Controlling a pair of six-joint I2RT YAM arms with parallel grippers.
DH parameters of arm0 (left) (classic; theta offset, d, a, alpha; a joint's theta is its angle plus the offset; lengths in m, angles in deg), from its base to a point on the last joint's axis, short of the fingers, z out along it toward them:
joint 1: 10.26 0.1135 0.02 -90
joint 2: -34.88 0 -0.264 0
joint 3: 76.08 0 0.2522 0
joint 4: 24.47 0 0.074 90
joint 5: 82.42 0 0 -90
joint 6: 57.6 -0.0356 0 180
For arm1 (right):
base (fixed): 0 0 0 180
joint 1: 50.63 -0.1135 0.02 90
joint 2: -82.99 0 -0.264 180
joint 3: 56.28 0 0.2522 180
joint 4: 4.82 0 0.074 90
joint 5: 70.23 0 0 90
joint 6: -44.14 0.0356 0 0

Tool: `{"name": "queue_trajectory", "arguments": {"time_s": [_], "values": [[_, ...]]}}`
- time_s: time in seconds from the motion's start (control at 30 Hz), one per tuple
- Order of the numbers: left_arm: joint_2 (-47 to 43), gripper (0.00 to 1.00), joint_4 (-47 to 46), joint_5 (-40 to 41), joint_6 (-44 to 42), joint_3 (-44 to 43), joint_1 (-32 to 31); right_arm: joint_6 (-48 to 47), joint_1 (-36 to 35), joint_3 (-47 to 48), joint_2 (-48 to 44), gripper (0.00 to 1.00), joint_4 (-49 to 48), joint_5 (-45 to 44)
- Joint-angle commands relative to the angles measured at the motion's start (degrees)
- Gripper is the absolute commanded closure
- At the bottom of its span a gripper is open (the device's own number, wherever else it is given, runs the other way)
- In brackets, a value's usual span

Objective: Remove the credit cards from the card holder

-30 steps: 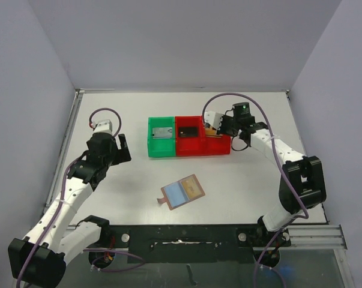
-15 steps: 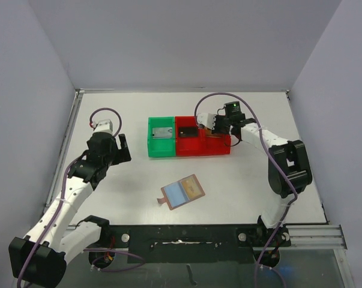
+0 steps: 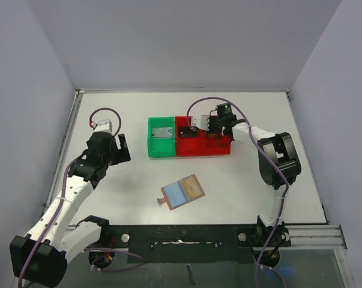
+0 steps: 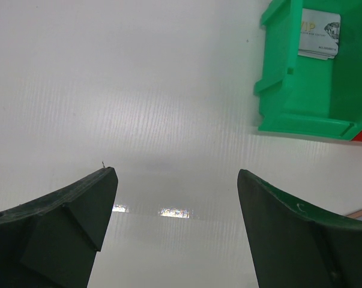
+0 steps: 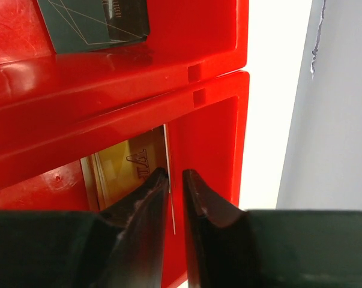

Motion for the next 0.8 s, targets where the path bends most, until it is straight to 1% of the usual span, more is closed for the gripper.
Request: {"name": "queue_trajectory", "arguments": {"time_s": [0.0,0.1,0.27,0.47,0.77], "values": [[0.04,0.18,-3.16,-1.07,-0.77,-1.13,0.73,-2.03,-0.47,2.54,-0.47,0.79,-1.64,-1.31],[0.19,0.18,-3.11,-1.19,-0.77,-1.15,0.80,-1.53,-0.58,2.58,-0.71,0.72,-0.61,-1.38],[0.34,0.18,-3.11,-1.48,-0.78,-1.15,0.98,-0.71,-0.69,2.50,-1.70,0.64,1.43,-0.94],[0.67,0.18,-3.11,-2.20,-0.86,-1.19,1.18,0.27,-0.55,2.03,-3.00,0.60,2.31,0.18],[0.98,0.18,-2.94,-2.31,-0.86,-1.18,1.24,1.00,-0.45,3.11,-1.96,0.56,4.94,0.04]]}}
